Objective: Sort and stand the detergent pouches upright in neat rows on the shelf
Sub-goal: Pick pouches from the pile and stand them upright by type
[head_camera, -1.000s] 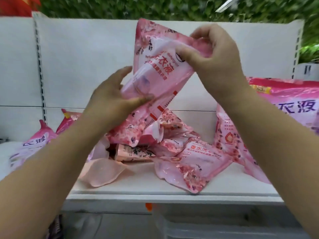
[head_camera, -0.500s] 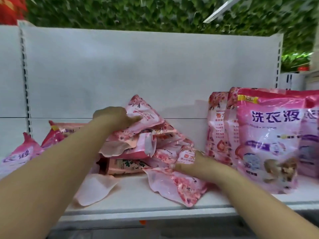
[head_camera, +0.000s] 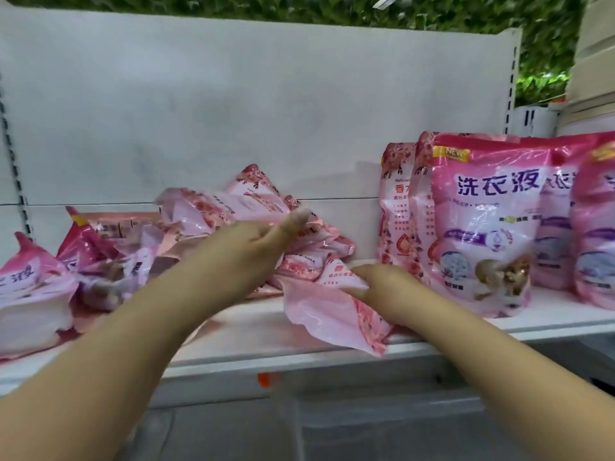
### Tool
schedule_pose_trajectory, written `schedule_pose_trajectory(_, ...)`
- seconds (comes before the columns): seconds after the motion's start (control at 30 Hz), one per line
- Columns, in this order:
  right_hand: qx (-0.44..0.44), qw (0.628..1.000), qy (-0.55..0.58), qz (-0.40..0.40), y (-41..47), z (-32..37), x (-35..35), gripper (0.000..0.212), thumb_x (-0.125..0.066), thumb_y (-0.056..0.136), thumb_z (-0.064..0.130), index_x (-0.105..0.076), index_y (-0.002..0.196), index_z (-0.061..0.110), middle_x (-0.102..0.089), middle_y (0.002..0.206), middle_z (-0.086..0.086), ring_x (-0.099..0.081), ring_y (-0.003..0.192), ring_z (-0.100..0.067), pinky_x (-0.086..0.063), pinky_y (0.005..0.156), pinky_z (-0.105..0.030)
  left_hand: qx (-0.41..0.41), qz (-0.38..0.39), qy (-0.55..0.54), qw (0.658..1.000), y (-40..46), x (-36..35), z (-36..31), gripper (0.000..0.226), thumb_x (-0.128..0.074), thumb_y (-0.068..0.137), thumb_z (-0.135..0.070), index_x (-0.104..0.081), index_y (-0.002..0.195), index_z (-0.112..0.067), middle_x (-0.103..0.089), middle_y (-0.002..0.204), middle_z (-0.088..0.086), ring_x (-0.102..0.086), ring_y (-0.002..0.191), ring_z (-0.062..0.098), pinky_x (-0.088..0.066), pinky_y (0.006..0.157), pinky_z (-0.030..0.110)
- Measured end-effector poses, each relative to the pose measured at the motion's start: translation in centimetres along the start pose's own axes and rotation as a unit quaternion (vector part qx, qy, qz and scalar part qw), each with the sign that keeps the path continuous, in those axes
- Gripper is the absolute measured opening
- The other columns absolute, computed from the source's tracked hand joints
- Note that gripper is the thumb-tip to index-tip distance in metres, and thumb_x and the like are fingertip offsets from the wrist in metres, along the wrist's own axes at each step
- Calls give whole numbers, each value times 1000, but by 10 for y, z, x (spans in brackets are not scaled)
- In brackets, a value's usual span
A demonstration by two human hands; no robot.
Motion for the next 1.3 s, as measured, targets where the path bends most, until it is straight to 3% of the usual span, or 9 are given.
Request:
schedule_pose_trajectory(0.17, 23, 989, 48, -136, -24, -4, -2, 41, -52, 87, 47, -62, 113, 17, -66, 107, -5, -57, 97, -21, -35, 70, -25, 61, 143, -224, 962, -24, -36, 3, 59, -46, 66, -67, -65, 96, -20, -70, 100, 1, -65, 93, 16, -49, 88, 32)
schedule_pose_trajectory(0.4, 79, 927, 209, -302, -40, 9, 16, 34, -61, 80, 44, -71, 99, 19, -66, 78, 6, -60, 69, -12, -44, 60, -20, 145, 224, -531, 804, -26, -23, -9, 31, -70, 64, -38, -74, 82, -12, -73, 88, 8, -69, 71, 19, -58, 62, 29)
schedule_pose_trajectory(0.53, 92, 910, 287, -283, -47, 25, 37, 61, -61, 70, 50, -61, 120, 16, -64, 112, 5, -60, 103, -13, -50, 85, -21, 143, 243, -607, 743, -27, -19, -12, 17, -67, 58, -6, -73, 74, -1, -70, 74, 16, -69, 62, 26, -57, 59, 39)
schedule_pose_trajectory(0.67, -2, 766, 616, -185, -47, 15, 46, 87, -61, 69, 51, -29, 143, 19, -42, 143, -9, -55, 113, -17, -55, 83, -37, 58, 200, -624, 753, -31, -16, -13, 22, -57, 61, 3, -71, 78, -1, -69, 71, 18, -68, 59, 29, -57, 56, 39)
schedule_pose_trajectory(0.8, 0, 635, 769, 68, -48, 10, 37, 53, -58, 71, 45, -62, 114, 13, -68, 108, -16, -67, 96, -31, -54, 79, -49, -9, 161, -609, 776, -28, -21, -17, 35, -57, 59, 12, -67, 86, -8, -70, 70, 11, -68, 58, 22, -55, 50, 29)
schedule_pose_trajectory(0.93, 35, 658, 732, -174, -44, 1, 66, 17, -66, 75, 22, -66, 85, 9, -72, 68, -4, -69, 60, -15, -57, 55, -27, -39, 172, -563, 807, -4, -13, -13, 33, -76, 63, -5, -69, 91, -20, -72, 88, 3, -70, 77, 15, -56, 63, 23)
schedule_pose_trajectory(1.03, 69, 730, 579, -356, -41, -7, 92, 23, -65, 82, 31, -67, 66, 14, -69, 68, 3, -68, 71, -14, -57, 71, -32, -88, 66, -383, 917, 26, -4, -4, 54, -72, 64, -29, -56, 115, -29, -63, 113, -12, -62, 94, -8, -48, 75, 7)
schedule_pose_trajectory(1.1, 69, 748, 525, -401, -37, -11, 97, 24, -63, 82, 37, -63, 70, 16, -64, 74, 3, -64, 77, -18, -53, 81, -44, -114, 45, -244, 962, 41, -5, -2, 62, -64, 65, -39, -54, 124, -25, -58, 113, -18, -55, 91, -19, -40, 75, -3)
schedule_pose_trajectory(1.3, 6, 788, 477, -388, -18, -13, 53, 26, -45, 96, 27, -51, 76, 12, -48, 68, 2, -53, 59, -10, -42, 46, -8, -148, 108, 22, 983, 90, -69, 3, 43, -54, 89, -39, -54, 127, -19, -55, 126, -4, -48, 117, 12, -29, 80, 12)
Point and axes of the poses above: each hand's wrist, its own y-axis towards the middle knuckle, its own x-axis out of the back of the hand, z = x × y, the point moved 1 cm from there along y, towards the middle knuckle
